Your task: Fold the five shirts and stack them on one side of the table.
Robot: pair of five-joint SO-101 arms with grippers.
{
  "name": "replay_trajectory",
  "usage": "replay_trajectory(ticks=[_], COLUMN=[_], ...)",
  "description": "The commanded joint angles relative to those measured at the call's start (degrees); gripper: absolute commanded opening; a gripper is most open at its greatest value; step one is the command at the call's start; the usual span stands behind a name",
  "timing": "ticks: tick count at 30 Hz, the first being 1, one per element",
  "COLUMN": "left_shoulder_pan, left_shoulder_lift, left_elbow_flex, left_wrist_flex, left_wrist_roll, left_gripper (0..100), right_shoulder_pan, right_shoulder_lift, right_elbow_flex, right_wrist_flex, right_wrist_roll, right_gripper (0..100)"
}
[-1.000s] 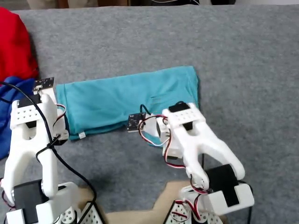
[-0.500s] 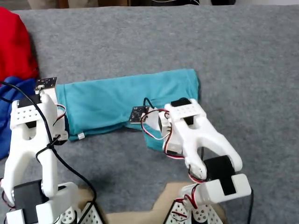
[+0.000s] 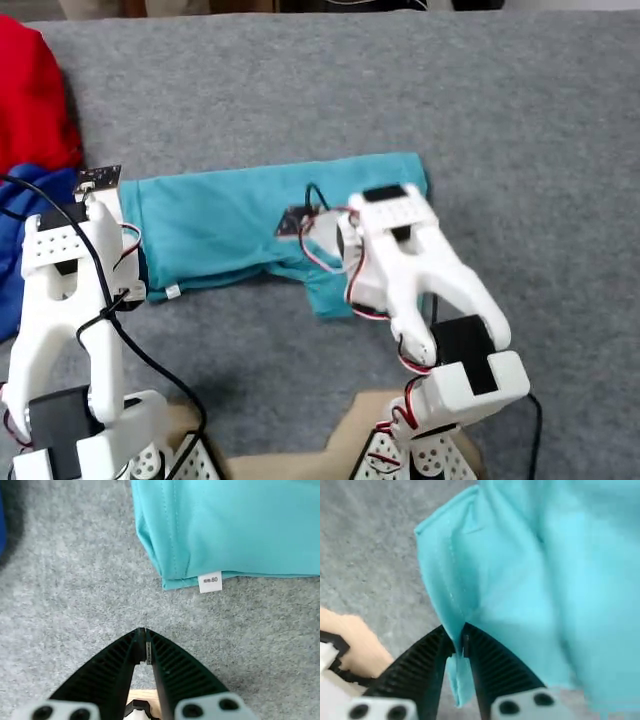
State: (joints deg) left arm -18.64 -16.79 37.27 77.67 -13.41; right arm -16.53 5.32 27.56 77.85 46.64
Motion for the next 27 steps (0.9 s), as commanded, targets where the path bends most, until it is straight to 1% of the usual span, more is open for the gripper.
replay_trajectory(ticks=[1,3,7,11,14,17,22,27], left_shoulder_pan=[-0.6,-0.6,-0.6,-0.7,-0.7,-0.7,-0.7,-0.4], left_shoulder_lift=[0.0,0.0,0.0,0.0,0.0,0.0,0.0,0.0], left_elbow_flex=[-2.4,-2.4,-2.4,-2.3,-2.3,-2.3,-2.3,-2.3], left_wrist_flex=[0.4,0.4,0.4,0.6,0.6,0.6,0.6,0.7], left_wrist_roll=[-0.6,-0.6,-0.6,-0.6,-0.6,-0.6,-0.6,-0.6], left_gripper=[2,2,2,2,2,2,2,2], right_shoulder_pan=[0.6,0.6,1.9,4.4,5.5,5.9,4.7,3.4], right_shoulder_lift=[0.5,3.1,13.1,23.1,29.8,35.6,41.5,42.3], right_elbow_flex=[-11.7,-17.0,-29.5,-46.1,-58.9,-69.5,-76.1,-79.3], right_wrist_flex=[5.0,7.2,11.5,16.7,21.6,24.4,24.4,24.4], right_wrist_roll=[-0.6,-0.4,-0.3,1.4,2.1,2.7,3.7,3.8], right_gripper=[0.5,0.5,0.5,0.5,0.4,0.4,0.4,0.4])
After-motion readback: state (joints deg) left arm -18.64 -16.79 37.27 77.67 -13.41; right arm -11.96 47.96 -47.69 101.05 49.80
